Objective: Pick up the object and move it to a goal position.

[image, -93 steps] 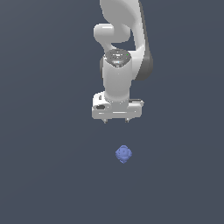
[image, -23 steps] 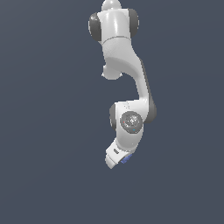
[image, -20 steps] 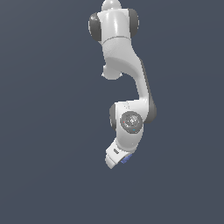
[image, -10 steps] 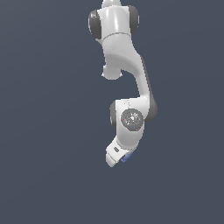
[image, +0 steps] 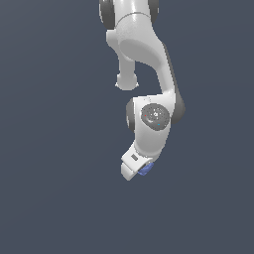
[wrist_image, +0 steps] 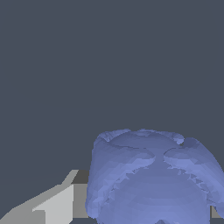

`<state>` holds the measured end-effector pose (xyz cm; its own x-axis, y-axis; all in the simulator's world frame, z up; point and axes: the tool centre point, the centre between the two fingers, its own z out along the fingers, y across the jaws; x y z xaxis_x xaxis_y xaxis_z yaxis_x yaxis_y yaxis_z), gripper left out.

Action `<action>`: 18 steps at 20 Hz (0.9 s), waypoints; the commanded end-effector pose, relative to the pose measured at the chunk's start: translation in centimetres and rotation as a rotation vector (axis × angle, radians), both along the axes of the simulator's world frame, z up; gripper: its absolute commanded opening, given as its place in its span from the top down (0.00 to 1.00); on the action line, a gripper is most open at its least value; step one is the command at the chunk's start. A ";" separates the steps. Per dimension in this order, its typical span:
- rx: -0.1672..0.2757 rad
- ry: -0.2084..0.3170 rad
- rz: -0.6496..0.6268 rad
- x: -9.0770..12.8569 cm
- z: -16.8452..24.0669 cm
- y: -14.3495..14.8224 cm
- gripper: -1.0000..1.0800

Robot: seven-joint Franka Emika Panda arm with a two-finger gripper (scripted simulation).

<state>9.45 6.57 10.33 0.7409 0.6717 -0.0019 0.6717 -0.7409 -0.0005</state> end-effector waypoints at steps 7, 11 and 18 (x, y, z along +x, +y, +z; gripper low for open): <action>-0.001 -0.002 0.001 -2.6 8.9 1.1 1.00; -0.001 -0.002 0.001 -3.8 13.4 1.7 1.00; -0.001 -0.002 0.001 -5.9 21.3 2.7 1.00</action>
<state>4.01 9.01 29.93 0.7401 0.6725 -0.0008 0.6725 -0.7401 0.0016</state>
